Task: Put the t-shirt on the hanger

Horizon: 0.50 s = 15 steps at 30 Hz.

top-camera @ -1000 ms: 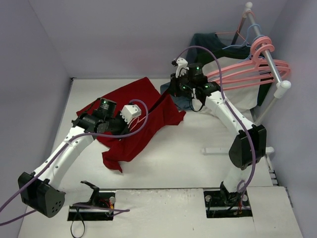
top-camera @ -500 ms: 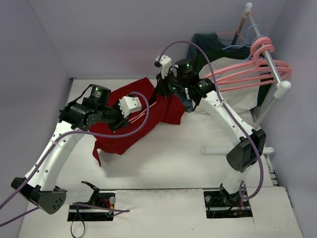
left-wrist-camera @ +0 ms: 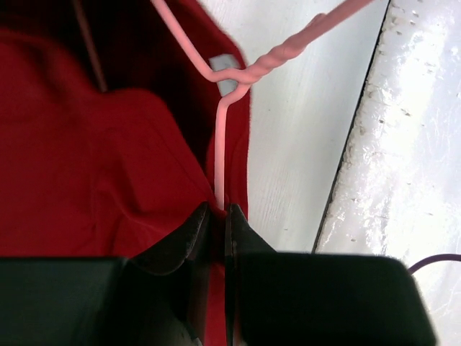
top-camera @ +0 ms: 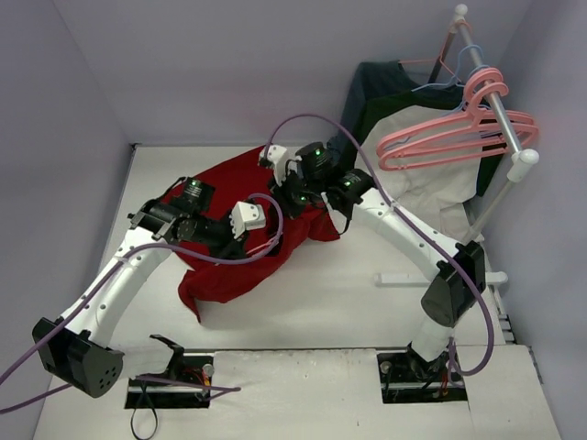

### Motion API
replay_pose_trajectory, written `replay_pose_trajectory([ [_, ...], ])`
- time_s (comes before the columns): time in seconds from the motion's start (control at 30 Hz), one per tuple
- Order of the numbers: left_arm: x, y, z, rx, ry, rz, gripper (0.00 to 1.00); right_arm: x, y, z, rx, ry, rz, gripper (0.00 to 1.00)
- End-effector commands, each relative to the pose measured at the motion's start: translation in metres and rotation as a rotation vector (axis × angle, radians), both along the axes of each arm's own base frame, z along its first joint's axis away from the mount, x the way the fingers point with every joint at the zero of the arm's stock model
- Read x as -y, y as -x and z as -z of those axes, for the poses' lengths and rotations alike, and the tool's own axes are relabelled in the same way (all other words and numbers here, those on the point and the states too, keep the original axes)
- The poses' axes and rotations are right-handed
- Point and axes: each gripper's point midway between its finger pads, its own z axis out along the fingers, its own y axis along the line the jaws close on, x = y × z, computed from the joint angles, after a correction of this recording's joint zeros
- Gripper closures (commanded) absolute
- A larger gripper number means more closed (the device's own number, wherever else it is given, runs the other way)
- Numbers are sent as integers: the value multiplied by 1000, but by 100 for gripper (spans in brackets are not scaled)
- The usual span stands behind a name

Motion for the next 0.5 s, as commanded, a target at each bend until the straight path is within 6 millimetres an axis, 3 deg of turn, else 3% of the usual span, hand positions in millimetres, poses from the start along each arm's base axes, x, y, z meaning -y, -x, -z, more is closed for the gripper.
replay_pose_trajectory([
  [0.0,6,-19,-41,147,198,12,100,4,7,1,5,-9,-11,100],
  [0.13,7,-30,-39,159,226,16,100,14,4,2,12,-8,-20,82],
  [0.2,9,-33,-34,142,231,24,100,22,-3,2,2,-18,-8,64],
  [0.27,12,-36,-28,124,238,41,100,35,-11,-7,13,-36,15,53],
  [0.47,15,-42,-17,109,251,67,100,88,-39,-51,120,-88,68,42],
])
